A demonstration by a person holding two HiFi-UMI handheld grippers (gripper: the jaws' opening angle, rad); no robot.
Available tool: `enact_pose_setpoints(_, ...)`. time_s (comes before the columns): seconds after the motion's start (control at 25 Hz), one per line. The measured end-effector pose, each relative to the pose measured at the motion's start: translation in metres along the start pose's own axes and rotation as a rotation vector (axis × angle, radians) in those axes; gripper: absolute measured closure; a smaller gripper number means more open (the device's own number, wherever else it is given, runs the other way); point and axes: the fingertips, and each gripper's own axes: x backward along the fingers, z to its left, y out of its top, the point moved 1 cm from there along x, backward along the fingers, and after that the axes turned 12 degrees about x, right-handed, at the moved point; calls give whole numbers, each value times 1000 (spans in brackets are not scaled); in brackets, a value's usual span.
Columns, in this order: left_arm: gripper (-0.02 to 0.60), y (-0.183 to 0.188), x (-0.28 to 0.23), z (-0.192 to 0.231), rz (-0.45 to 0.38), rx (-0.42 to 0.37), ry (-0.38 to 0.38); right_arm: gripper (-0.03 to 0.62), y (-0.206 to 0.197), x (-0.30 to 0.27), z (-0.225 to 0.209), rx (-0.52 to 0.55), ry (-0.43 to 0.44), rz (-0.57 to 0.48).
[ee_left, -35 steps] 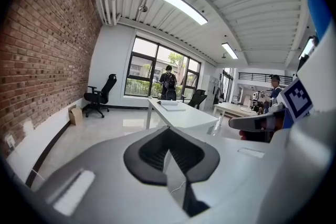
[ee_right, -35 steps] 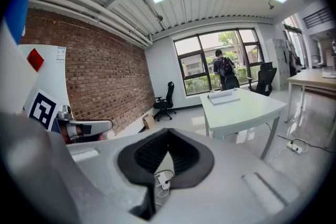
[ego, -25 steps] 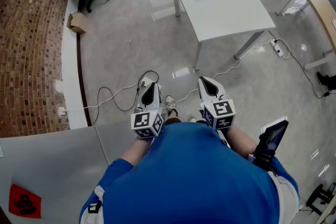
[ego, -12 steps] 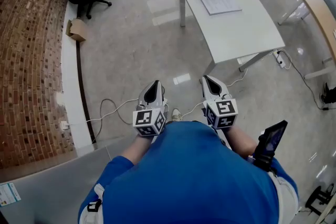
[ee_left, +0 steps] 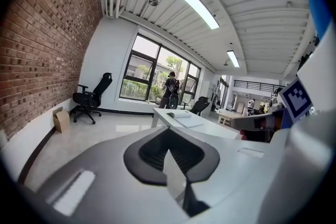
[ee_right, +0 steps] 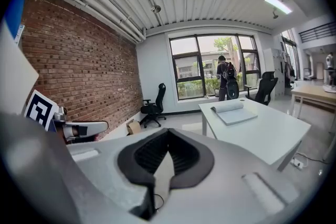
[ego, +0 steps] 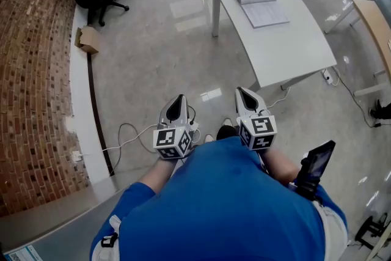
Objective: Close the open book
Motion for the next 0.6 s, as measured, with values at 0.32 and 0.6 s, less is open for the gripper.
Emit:
enact_pose_setpoints(0.32,575,25,-46,38,-4,-3,34,592,14,-68,-5,-4,27,-7)
enact_pose_setpoints(0.6,575,77,-137,72,-19,-30,61,592,49,-161,-44,-35,31,-45)
